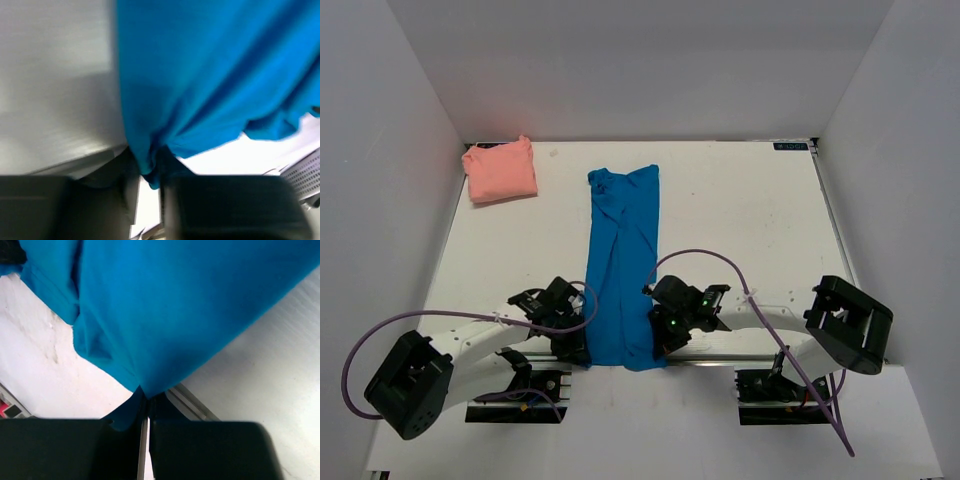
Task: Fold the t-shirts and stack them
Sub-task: Grab the bottom of the folded rectangular tshirt with both arms, then fold the folded rectangular tshirt in 1/3 of the way
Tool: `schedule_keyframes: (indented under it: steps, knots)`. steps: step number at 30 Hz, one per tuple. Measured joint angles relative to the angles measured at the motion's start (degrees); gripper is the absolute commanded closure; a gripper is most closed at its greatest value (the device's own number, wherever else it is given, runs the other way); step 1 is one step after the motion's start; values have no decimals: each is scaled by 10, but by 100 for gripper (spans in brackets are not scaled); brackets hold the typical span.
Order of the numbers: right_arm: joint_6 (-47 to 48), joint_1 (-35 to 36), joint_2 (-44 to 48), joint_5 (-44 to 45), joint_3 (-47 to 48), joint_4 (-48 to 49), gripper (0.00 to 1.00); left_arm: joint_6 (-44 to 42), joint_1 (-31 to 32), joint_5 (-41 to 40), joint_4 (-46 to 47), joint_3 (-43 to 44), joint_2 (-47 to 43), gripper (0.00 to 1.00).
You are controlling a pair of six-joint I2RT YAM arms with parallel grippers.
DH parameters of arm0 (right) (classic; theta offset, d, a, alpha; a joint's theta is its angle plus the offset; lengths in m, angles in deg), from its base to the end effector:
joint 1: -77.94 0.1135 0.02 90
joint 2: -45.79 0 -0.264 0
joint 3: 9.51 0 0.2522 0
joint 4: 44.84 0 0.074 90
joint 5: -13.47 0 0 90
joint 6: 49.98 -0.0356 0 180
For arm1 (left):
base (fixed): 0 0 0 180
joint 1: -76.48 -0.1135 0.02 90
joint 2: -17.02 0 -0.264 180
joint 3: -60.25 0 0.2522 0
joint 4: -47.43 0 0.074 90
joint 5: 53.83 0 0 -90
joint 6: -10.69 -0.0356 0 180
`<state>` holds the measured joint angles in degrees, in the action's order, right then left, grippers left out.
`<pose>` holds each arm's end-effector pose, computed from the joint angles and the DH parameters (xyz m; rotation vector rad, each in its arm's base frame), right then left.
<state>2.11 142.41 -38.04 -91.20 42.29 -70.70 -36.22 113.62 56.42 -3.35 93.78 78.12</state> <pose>0.1052 0.2413 0.1504 -0.7593 2.7564 0.8712 0.1023 -0.0929 0.1227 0.1014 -3.0064 0.6084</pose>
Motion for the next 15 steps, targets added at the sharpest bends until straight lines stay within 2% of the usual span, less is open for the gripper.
schedule_keyframes:
  steps: [1, 8, 15]
  knots:
    - [2, 0, 1, 0, 2, -2, 100, -3, 2, -1, -6, 5, -5, 77]
    - [35, 0, 12, 7, 61, -45, 100, -43, 4, 42, -2, 83, -33, 77]
    - [49, -5, 17, 40, 123, -91, 100, -62, 5, 71, 8, 113, -4, 80]
